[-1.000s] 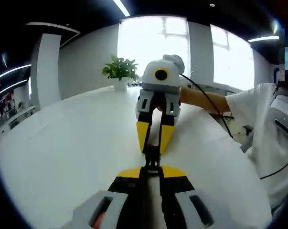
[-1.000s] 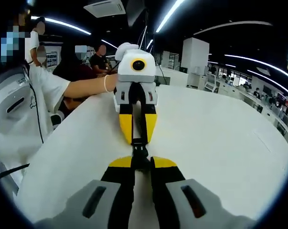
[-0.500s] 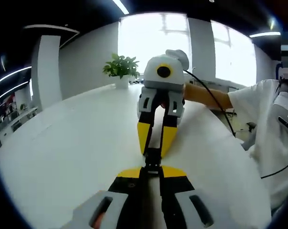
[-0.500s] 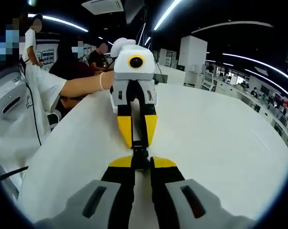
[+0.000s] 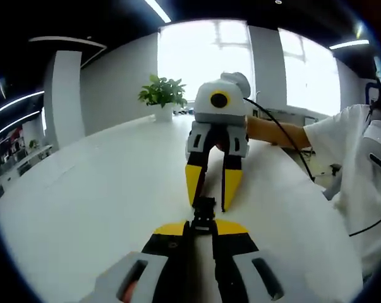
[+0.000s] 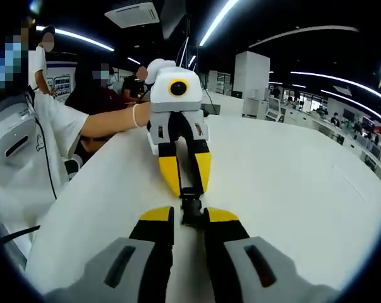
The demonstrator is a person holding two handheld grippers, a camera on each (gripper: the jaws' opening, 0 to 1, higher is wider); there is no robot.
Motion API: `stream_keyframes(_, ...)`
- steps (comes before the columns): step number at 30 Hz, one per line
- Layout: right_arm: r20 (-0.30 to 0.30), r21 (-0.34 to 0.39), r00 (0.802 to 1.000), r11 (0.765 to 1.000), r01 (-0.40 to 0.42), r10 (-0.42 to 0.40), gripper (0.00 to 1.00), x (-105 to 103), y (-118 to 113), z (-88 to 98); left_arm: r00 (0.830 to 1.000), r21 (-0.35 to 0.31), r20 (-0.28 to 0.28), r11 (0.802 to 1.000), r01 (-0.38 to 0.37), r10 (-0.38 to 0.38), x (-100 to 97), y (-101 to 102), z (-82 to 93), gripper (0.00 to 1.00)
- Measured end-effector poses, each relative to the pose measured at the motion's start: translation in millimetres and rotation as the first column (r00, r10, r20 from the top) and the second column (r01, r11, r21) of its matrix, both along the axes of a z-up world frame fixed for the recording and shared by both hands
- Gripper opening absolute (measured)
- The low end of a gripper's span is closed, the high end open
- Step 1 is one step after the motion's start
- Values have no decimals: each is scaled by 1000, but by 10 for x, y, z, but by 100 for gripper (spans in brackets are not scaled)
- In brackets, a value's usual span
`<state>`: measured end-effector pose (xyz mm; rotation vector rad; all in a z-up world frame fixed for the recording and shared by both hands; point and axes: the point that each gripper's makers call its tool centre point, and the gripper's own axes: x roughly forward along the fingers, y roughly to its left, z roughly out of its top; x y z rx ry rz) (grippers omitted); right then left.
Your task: Snap the two parts of the plastic buckle together until the buckle closes and remains connected.
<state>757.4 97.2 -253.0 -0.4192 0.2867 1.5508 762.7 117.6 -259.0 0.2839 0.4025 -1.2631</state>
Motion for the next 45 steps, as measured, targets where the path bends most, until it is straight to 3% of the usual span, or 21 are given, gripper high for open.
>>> stream_keyframes(5, 37, -8, 999, 1000, 19, -19, 20, 50, -55, 25, 1000, -40, -11, 999, -16, 15, 22, 33, 75, 15)
stream_keyframes(13, -7, 10, 999, 999, 40, -40, 16, 2, -110, 6, 1000, -22, -19, 1000, -12, 12, 20, -6, -12, 15)
stream_keyframes(21, -28, 16, 999, 999, 34, -33, 12, -7, -116, -3, 1000, -32, -23, 999, -4, 3, 8, 4, 11, 13)
stream_keyframes(38, -37, -18, 999, 999, 32, -33, 10, 16, -63, -13, 999, 4, -41, 1000, -18, 18, -8, -2, 7, 10)
stream_keyframes(45, -31, -47, 999, 998, -29, 27, 9, 14, -57, -20, 999, 15, -49, 1000, 14, -13, -27, -16, 0, 10)
